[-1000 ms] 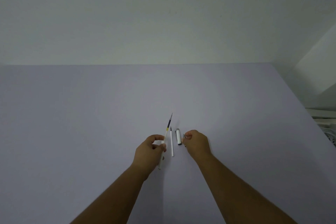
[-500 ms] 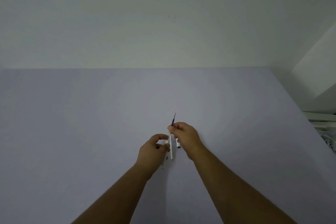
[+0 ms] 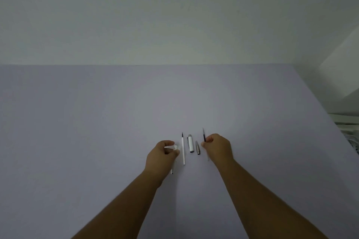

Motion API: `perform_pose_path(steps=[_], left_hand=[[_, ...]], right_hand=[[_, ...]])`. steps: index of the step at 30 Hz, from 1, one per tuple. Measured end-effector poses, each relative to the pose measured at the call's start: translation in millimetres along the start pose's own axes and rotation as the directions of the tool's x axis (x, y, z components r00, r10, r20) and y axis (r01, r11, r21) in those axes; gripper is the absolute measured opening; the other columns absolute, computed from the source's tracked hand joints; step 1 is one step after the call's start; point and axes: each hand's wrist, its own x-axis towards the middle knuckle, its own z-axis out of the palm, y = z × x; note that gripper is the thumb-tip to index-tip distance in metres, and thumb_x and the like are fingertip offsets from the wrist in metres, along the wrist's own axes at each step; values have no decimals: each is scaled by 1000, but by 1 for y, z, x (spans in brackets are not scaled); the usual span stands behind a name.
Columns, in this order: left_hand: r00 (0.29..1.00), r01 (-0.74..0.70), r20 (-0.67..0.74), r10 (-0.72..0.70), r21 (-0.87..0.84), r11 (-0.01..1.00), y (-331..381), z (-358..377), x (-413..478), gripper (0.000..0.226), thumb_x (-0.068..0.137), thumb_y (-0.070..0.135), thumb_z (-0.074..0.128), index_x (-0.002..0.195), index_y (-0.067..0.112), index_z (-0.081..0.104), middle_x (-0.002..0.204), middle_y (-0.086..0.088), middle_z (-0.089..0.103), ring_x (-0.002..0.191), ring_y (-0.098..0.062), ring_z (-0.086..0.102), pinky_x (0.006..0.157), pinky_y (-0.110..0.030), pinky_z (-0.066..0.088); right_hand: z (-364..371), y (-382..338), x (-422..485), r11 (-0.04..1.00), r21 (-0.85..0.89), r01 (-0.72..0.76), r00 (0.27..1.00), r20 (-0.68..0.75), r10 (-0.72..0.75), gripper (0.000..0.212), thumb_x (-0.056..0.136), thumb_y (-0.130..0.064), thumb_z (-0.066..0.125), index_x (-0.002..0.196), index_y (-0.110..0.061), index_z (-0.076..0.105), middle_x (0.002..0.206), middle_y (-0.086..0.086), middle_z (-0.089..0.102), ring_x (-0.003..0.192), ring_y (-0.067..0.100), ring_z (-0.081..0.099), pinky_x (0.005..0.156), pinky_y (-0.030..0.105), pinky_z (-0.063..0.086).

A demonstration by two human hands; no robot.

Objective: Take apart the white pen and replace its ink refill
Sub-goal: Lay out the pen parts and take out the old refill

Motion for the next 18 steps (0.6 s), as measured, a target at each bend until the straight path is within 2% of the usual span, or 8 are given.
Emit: perform_pose_path(steps=[2,5,8,13,15,18], left_hand=[[1000,6,-14,-7,-14,1000,-1,0,3,21,83,17,67,92,34,58,90,1,67,88,-22,64,82,-42,57],[1000,8,-26,-9,-25,1000,-3,0,7,24,82,15,67,85,36,57,90,3,66,87,-19,63,80,-40,57],[999,3,-34,-4,-19,1000,-3,1,8,25,82,14,67,82,36,57,88,5,65,85,-16,62,77,-37,57],[999,2,-39,-3,-27,1000,-2,-2,9,19,82,13,67,89,29,59,88,2,65,84,-18,62,78,-37,57],[999,-3,-42,1,-28,1000,-2,-4,9,19,82,13,67,89,28,59,89,1,65,85,-19,62,77,-37,57],[999,-11,-45,9,-28,1000,-2,-7,10,19,82,13,67,89,28,58,88,2,65,83,-16,61,74,-34,57]], right_hand=[[2,1,-1,1000,21,-1,1000,-2,1,20,84,-18,64,100,-6,65,100,12,69,81,20,58,70,23,45],[4,2,-2,999,38,9,1000,-6,-9,24,85,-17,65,105,-5,63,103,14,68,92,26,63,76,28,49],[6,2,-3,999,47,13,1000,-15,-12,22,85,-16,64,104,-5,63,103,15,67,92,28,63,79,34,53],[6,2,-5,999,51,15,1000,-19,-14,23,85,-18,64,105,-5,62,103,14,67,90,28,64,79,38,56],[7,3,-5,999,49,17,999,-28,-15,24,85,-19,64,105,-6,62,102,13,67,89,27,64,77,35,55],[8,2,-6,1000,11,27,998,-50,-27,23,86,-22,62,104,-7,62,102,12,67,82,20,58,69,26,45]])
